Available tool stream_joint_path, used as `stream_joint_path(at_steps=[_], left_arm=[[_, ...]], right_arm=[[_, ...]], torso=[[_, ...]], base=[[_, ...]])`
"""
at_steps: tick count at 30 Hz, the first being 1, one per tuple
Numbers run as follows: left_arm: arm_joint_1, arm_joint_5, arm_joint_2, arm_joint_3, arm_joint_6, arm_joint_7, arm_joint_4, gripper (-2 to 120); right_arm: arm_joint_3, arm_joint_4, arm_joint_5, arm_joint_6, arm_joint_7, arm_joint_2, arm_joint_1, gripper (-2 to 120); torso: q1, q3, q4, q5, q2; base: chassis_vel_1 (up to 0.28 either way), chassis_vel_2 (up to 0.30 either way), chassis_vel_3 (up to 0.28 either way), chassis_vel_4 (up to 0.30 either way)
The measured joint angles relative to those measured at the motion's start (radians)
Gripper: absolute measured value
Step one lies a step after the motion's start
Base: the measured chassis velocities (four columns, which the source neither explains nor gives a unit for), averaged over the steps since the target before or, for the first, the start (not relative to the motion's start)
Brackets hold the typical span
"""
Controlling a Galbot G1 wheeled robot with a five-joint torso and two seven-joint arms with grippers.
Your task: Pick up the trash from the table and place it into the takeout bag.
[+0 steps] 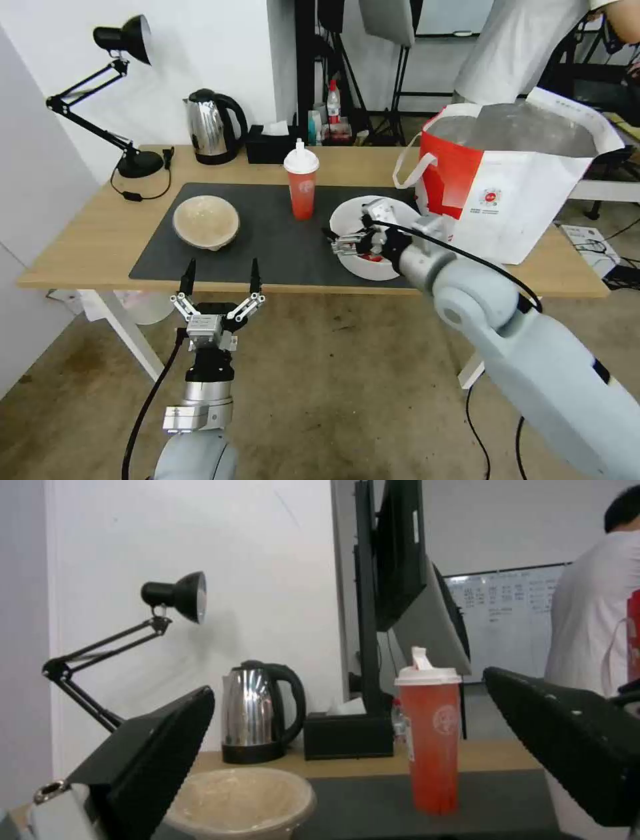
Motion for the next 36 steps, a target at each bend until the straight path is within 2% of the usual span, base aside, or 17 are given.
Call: stream_joint_path(at_steps=[5,12,36], left_arm=[[0.003,-0.002,-0.001,-0.011,-0.008,-0.002,0.006,100],[-0.002,-0.005,-0.001,-0.021,-0.010,-0.003,0.011,100],[-0.008,-0.012,0.001,-0.028,-0.015,-0.004,0.016,100]], right_arm=[[-0.065,-0.087,-0.017,-0.013,0.027,0.038,0.061,100],[-0.074,-0.147,-0.037,-0.011,0.024,0.062,0.053,100],[-0.067,-0.209,-0.099,0.007,0.001,0.107,0.007,100]], torso=[[0.000,0.000,0.0000,-0.0001,0.000],[0.000,0.000,-0.0001,0.0001,0.000],[0.000,0.000,0.0000,0.0001,0.000]], base=[[0.000,0.000,0.000,0.000],[0.000,0.000,0.000,0.000],[0.000,0.000,0.000,0.000]])
